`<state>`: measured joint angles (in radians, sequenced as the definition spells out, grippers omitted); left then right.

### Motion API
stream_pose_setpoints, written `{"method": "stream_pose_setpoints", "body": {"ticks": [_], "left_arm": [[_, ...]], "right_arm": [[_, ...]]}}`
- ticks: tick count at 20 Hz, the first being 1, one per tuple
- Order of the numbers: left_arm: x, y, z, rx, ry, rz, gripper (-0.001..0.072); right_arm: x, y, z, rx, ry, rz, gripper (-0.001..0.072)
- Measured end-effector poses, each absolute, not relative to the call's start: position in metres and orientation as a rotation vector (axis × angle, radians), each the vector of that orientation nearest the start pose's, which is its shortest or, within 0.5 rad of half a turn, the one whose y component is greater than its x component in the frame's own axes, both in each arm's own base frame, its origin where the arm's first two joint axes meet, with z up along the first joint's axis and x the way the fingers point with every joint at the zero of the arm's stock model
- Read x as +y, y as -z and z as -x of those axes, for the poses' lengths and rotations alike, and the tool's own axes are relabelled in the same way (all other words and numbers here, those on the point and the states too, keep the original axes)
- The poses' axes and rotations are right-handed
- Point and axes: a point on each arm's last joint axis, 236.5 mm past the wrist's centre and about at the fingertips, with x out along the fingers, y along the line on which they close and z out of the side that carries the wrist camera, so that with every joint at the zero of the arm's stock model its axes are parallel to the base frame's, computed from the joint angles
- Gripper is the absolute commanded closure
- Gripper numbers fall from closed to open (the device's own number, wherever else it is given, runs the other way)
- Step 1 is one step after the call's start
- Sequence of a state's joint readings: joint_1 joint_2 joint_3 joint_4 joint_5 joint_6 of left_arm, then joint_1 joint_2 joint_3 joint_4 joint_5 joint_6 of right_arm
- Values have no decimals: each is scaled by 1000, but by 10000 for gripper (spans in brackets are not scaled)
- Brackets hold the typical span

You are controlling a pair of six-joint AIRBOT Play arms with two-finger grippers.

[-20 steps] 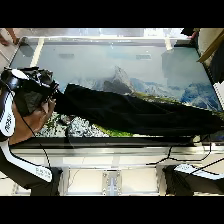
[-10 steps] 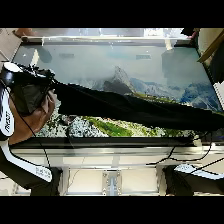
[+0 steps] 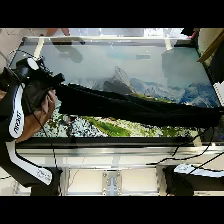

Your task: Fold the clothes and pants, and hang the long-sleeved shirts on hangers.

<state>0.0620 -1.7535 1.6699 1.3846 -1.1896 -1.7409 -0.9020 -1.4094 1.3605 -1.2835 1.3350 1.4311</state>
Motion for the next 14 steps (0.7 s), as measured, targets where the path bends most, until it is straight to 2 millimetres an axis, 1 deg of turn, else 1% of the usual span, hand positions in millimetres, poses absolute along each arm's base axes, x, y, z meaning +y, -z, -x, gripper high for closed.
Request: {"method": "stream_pose_setpoints", "body": {"ticks": [2, 3, 6, 10, 12, 13, 14], "left_arm": [[-5, 20, -511, 1242, -111, 271, 704], [-2, 20, -513, 1230, -133, 245, 704], [4, 19, -517, 1207, -172, 204, 704], [9, 16, -523, 1176, -193, 191, 703], [8, 15, -527, 1157, -192, 190, 701], [6, 14, -529, 1148, -187, 191, 693], [5, 14, -531, 1144, -183, 196, 692]], "right_arm": [[-267, -10, -306, 1201, 509, -715, 681], [-268, 0, -308, 1226, 535, -717, 682], [-272, 21, -312, 1252, 599, -738, 681], [-290, 30, -325, 1189, 669, -730, 680], [-294, 33, -334, 1164, 670, -710, 678], [-294, 35, -338, 1159, 663, -696, 644], [-293, 37, -342, 1160, 650, -681, 516]]}}
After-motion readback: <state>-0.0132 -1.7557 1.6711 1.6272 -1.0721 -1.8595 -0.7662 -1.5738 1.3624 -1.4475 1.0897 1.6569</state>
